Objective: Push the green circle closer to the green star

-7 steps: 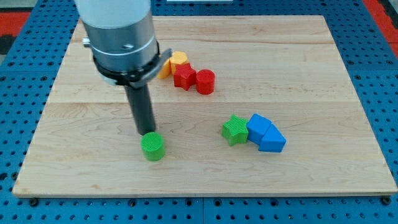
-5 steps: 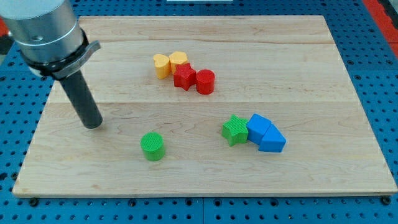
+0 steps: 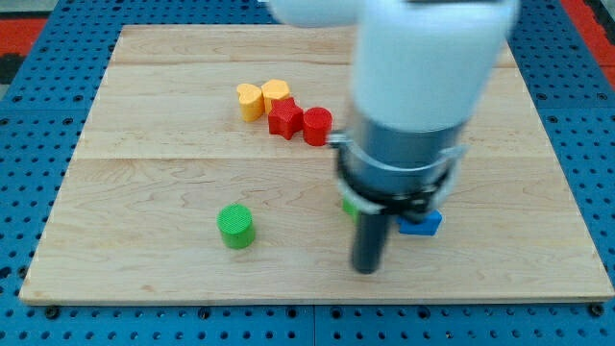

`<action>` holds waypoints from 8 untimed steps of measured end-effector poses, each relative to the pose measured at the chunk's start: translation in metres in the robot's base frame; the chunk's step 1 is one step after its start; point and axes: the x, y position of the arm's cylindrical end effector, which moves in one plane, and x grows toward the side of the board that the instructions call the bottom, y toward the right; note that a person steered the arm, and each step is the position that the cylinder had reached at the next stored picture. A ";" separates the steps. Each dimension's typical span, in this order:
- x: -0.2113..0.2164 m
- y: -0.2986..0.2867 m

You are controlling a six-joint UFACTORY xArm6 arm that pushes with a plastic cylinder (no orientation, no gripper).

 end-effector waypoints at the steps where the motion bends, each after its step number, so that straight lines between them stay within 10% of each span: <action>1: 0.000 -0.125; 2: -0.003 -0.214; 5: -0.043 -0.035; 8: -0.075 -0.096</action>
